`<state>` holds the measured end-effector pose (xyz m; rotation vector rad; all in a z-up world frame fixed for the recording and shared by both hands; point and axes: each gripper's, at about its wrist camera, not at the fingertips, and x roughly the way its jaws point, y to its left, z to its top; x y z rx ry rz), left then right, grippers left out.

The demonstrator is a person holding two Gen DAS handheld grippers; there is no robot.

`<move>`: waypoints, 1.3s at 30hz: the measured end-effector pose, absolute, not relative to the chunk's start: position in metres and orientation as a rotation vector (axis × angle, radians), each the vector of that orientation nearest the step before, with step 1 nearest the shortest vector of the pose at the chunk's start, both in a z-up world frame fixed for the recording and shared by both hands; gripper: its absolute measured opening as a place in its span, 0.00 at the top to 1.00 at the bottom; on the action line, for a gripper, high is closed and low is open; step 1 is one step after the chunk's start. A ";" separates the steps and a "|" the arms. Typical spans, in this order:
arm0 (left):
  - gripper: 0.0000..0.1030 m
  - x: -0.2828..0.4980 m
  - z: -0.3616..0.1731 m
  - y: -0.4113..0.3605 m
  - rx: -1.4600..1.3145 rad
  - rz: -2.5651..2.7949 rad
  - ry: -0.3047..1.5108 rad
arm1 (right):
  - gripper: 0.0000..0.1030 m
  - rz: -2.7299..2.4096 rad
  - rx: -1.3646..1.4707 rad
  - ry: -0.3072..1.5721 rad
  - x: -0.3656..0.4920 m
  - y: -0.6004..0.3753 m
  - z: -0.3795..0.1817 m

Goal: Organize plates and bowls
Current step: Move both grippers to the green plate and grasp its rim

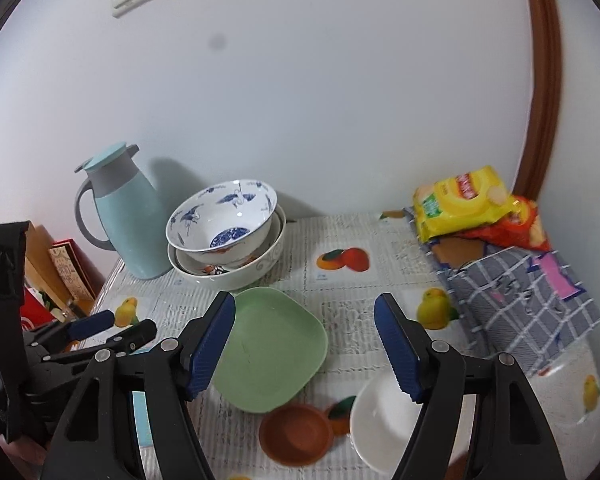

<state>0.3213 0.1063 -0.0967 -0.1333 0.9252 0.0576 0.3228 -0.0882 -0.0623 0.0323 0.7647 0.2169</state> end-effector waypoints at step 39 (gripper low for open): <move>0.48 0.381 -0.191 0.102 -0.158 0.012 1.130 | 0.73 0.073 -0.109 1.106 0.398 -0.061 -0.200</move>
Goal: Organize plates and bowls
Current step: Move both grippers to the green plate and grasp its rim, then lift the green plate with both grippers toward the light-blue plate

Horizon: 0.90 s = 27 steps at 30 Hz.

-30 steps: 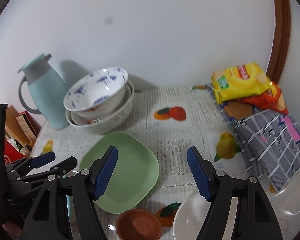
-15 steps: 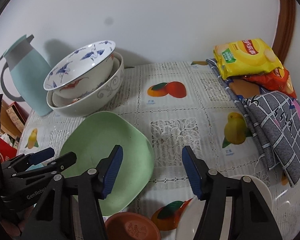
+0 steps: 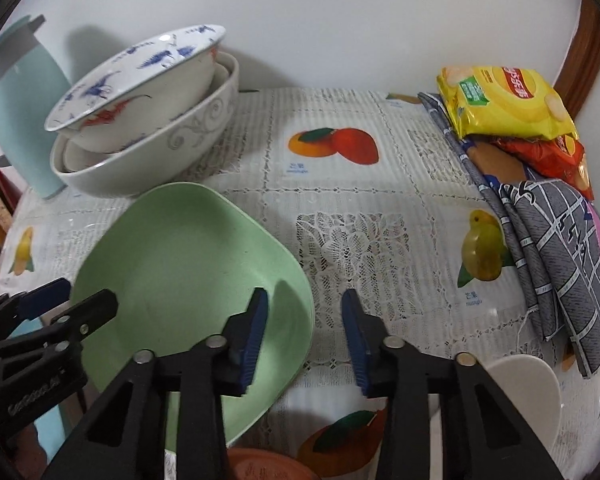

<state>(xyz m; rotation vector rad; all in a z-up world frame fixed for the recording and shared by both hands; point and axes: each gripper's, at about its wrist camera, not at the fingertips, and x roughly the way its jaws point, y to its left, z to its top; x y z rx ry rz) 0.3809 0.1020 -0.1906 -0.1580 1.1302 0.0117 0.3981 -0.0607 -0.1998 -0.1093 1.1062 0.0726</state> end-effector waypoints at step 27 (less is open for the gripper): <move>0.89 0.367 -0.157 0.095 -0.138 -0.027 1.025 | 0.95 0.158 0.010 1.006 0.376 -0.075 -0.165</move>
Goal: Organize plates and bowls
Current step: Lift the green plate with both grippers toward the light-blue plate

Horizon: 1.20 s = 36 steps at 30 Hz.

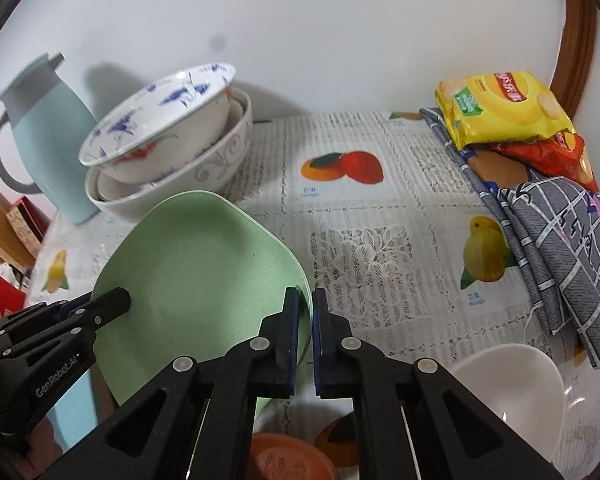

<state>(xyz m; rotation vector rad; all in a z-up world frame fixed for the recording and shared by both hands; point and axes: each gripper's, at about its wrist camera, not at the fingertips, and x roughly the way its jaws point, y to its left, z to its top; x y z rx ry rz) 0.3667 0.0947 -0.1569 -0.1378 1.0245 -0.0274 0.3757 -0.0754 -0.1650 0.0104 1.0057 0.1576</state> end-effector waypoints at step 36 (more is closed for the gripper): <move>0.89 0.189 -0.059 0.119 -0.182 -0.023 0.893 | 0.95 0.202 0.047 0.815 0.209 -0.066 -0.046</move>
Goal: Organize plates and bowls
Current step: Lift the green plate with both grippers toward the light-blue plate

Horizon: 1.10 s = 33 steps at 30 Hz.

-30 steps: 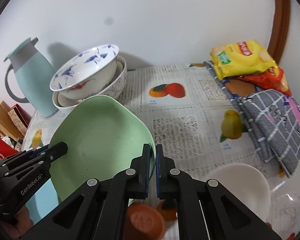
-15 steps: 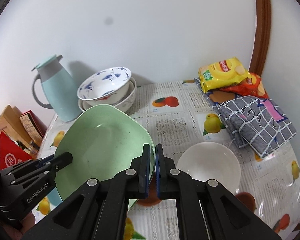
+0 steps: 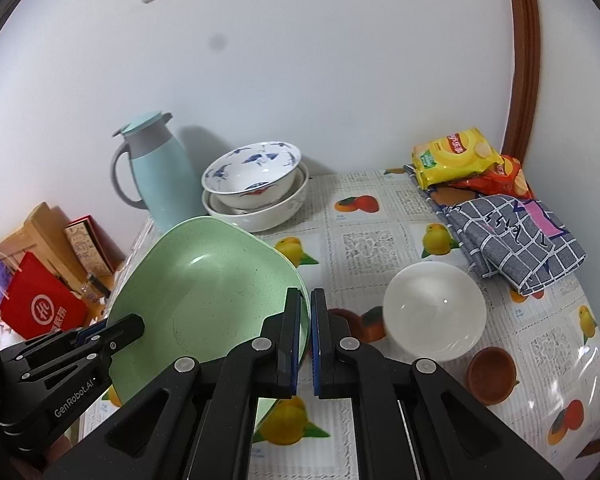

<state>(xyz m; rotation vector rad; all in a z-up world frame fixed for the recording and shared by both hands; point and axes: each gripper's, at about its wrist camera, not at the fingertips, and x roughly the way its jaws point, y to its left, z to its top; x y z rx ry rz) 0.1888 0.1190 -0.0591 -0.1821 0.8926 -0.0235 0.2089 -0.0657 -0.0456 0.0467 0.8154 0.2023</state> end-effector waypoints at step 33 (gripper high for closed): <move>0.89 0.134 -0.087 0.173 -0.289 0.083 0.930 | 0.95 0.299 -0.023 0.856 0.166 -0.011 -0.069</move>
